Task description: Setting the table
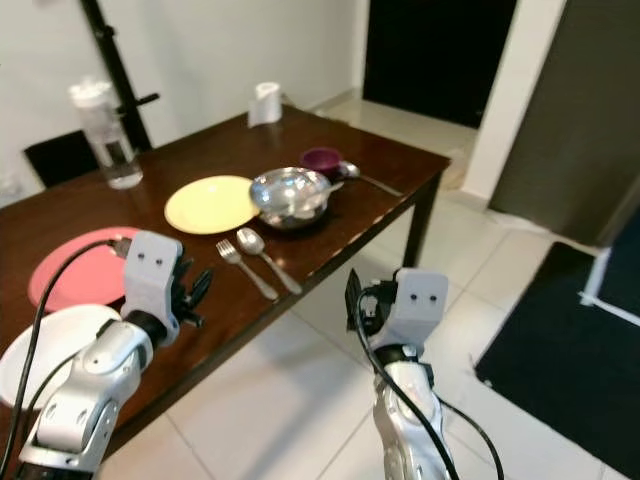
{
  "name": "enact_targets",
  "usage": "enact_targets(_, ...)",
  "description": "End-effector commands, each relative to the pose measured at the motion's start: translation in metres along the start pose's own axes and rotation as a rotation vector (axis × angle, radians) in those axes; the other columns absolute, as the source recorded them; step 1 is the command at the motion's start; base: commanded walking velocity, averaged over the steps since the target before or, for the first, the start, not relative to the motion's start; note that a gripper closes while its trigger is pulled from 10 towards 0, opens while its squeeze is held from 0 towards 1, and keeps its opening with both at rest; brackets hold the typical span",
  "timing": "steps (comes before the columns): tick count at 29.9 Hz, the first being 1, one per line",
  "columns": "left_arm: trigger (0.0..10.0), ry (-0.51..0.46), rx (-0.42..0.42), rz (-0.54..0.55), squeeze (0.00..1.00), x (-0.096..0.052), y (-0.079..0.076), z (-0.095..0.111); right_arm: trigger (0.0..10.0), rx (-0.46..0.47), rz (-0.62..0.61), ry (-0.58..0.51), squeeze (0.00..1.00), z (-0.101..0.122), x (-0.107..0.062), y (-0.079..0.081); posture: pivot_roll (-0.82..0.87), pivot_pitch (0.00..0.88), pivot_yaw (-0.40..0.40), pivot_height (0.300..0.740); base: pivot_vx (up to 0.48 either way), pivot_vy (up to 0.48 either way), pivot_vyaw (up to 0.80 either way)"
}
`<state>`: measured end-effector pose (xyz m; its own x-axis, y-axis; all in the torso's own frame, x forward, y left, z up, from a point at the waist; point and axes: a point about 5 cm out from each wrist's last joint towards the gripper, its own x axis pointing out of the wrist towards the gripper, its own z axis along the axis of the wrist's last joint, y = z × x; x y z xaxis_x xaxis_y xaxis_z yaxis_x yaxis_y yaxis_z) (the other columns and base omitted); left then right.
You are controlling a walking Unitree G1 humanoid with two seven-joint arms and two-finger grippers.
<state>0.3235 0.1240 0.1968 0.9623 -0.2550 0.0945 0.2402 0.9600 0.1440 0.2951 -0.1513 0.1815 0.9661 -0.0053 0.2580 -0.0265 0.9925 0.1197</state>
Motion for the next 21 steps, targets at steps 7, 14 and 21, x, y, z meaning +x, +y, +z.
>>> enact_targets(7,10.0,0.022,0.015,0.009,0.0,-0.001,0.002,-0.004,10.0,0.003,-0.009,0.012,0.0,-0.003,-0.001,-0.001,0.08,0.064,0.134,0.74,0.0,0.0,0.79)
enact_targets(14,10.0,0.011,0.032,0.009,0.0,-0.001,0.003,-0.002,10.0,0.003,-0.004,0.012,0.0,-0.003,-0.001,-0.001,0.08,0.061,0.134,0.74,0.0,0.0,0.8)
enact_targets(21,10.0,-0.056,0.119,0.007,0.0,0.007,0.024,0.024,10.0,0.002,-0.004,0.009,0.0,-0.002,-0.001,-0.001,0.08,0.057,0.136,0.74,0.0,0.0,0.8)
